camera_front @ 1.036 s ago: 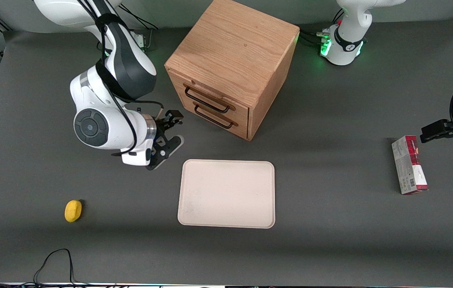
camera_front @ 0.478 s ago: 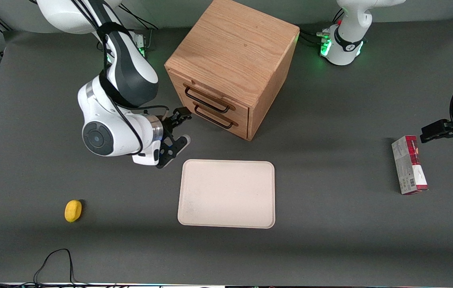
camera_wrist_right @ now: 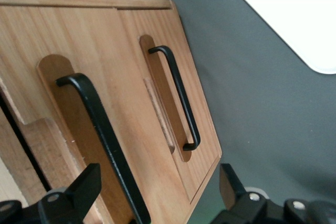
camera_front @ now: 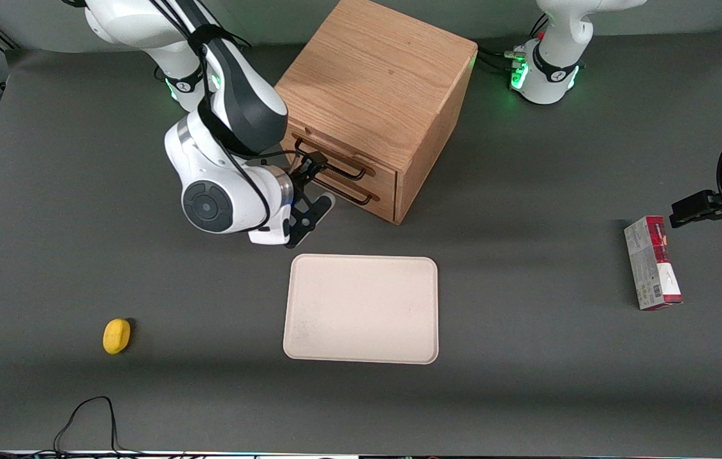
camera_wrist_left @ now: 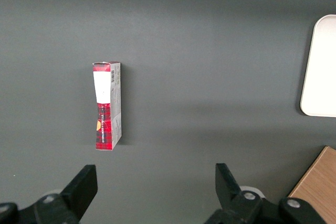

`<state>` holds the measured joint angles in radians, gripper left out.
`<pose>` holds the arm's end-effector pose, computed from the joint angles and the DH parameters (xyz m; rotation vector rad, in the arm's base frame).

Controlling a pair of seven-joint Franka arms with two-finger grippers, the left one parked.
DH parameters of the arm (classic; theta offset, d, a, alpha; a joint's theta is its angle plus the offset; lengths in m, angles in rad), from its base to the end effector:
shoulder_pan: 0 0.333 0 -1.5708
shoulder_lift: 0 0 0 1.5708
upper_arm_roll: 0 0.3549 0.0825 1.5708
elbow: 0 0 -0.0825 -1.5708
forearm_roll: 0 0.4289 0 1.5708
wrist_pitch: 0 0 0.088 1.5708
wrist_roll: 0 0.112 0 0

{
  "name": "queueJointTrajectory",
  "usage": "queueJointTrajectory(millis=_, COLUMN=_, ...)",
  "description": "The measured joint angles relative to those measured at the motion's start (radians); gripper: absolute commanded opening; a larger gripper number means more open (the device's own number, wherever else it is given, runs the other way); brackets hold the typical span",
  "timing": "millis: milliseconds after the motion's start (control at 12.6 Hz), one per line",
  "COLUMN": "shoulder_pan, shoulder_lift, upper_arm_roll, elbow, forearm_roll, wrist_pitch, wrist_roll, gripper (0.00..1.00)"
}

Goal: Open upper drawer

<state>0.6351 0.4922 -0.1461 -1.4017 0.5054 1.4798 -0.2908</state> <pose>0.5926 0.4020 0.4240 -2.5101 -0.9497 0.6112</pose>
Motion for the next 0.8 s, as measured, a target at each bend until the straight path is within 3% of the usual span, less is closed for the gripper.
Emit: queueJointTrajectory(millis=797, shoulder_pan=0.022, shoulder_lift=-0.006, upper_arm_roll=-0.002, elbow=-0.056, forearm_roll=0.0, wrist_pitch=-0.008, wrist_roll=-0.085, gripper=1.0)
